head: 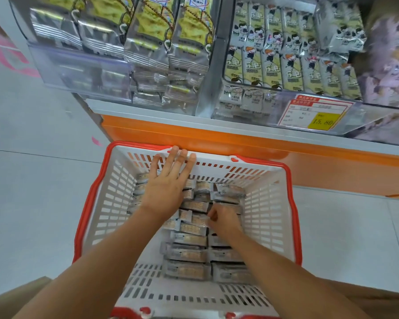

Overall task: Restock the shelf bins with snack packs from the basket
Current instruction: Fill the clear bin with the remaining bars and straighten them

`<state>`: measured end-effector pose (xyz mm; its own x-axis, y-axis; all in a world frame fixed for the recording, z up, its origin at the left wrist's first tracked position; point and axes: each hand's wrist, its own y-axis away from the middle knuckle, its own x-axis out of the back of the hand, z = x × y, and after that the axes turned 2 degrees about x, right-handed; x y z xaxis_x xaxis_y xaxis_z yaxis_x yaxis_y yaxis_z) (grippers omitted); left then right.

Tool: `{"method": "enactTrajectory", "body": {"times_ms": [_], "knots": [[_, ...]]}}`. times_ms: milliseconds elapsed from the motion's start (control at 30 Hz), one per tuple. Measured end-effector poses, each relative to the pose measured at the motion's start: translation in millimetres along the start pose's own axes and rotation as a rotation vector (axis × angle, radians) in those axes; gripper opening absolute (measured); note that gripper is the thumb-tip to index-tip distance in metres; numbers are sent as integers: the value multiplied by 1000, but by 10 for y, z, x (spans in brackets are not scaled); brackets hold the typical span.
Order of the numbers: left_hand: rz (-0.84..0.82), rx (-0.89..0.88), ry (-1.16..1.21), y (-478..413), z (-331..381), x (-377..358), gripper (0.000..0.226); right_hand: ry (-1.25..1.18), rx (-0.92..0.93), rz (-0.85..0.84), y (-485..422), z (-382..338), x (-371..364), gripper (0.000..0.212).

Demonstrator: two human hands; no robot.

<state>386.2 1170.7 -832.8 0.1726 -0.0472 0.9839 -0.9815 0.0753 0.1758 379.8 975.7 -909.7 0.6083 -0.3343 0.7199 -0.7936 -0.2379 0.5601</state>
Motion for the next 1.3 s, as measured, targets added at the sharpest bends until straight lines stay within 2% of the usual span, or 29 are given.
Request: {"method": "enactTrajectory", "body": {"times_ms": [233, 367, 467, 667, 733, 800, 867, 933, 1000, 1100, 1200, 1267, 1300], "knots": [[-34, 6, -1, 31, 47, 182, 90, -371, 16, 51, 174, 3, 368, 16], [-45, 20, 38, 34, 106, 321, 79, -519, 52, 139, 318, 25, 744, 10], [-7, -82, 113, 90, 188, 412, 70, -660, 45, 187, 448, -27, 1007, 16], [-9, -256, 489, 201, 453, 592, 65, -895, 101, 303, 733, -218, 1443, 22], [39, -239, 601, 232, 529, 695, 60, -958, 172, 303, 832, -289, 1557, 20], [91, -188, 712, 255, 567, 797, 45, -1005, 260, 287, 957, -374, 1679, 13], [77, -104, 912, 261, 568, 898, 33, -1057, 345, 296, 1057, -423, 1778, 4], [-16, 14, 1222, 285, 567, 1041, 30, -971, 402, 343, 1127, -415, 1836, 12], [-72, 85, 1412, 302, 563, 1161, 35, -760, 433, 362, 1184, -395, 1825, 25], [-79, 37, 1469, 361, 569, 1304, 35, -669, 455, 322, 1279, -387, 1734, 36], [-86, -22, 1480, 440, 588, 1395, 30, -641, 504, 380, 1376, -397, 1732, 34], [-8, -36, 1447, 473, 603, 1445, 31, -608, 554, 437, 1452, -423, 1802, 30], [96, -19, 1407, 472, 598, 1464, 32, -612, 578, 466, 1491, -441, 1854, 29]]}}
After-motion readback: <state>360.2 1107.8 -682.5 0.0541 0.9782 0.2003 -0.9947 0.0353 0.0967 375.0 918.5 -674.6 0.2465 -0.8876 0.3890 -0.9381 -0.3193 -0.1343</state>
